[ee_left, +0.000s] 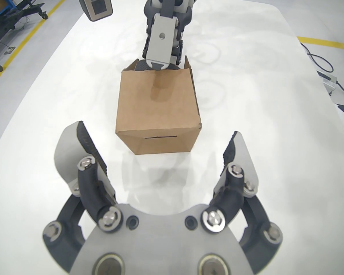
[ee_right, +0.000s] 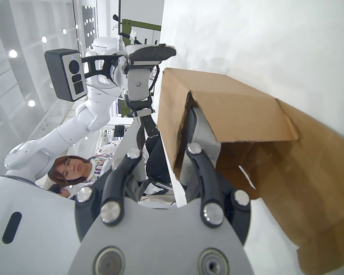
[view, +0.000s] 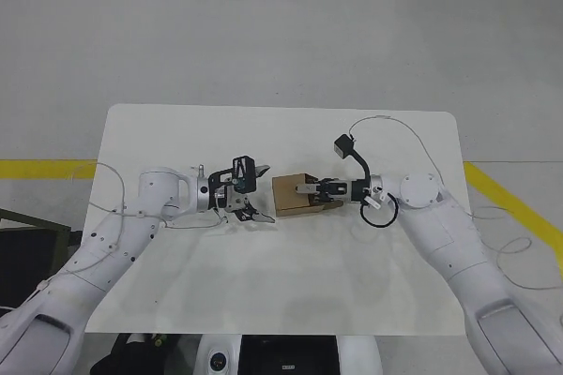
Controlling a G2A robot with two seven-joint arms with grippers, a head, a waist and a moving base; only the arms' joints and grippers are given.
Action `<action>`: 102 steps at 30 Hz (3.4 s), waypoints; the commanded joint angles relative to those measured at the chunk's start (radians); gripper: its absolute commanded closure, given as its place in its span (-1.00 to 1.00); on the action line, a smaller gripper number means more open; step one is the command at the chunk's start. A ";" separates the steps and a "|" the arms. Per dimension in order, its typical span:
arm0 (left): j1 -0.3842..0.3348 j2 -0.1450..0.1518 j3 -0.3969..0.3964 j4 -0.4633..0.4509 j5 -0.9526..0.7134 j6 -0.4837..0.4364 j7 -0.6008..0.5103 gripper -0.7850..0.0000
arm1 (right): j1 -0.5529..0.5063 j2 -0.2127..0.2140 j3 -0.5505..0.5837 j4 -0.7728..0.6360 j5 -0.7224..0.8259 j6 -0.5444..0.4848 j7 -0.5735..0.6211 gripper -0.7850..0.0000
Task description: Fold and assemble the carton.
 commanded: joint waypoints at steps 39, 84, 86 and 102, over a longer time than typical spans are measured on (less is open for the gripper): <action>0.003 -0.078 0.022 0.054 -0.128 0.066 -0.129 -1.00 | -0.248 0.128 0.200 -0.357 -0.302 0.235 0.010 1.00; -0.023 -0.118 -0.018 0.169 -0.145 -0.038 -0.114 -1.00 | -0.014 0.055 0.031 -0.053 -0.280 0.037 -0.074 1.00; -0.021 -0.119 -0.021 0.170 -0.146 -0.040 -0.116 -1.00 | -0.008 0.051 0.024 -0.043 -0.270 0.042 -0.078 1.00; -0.023 -0.130 -0.028 0.177 -0.145 -0.056 -0.122 -1.00 | 0.097 -0.008 -0.062 0.116 -0.218 -0.017 -0.053 1.00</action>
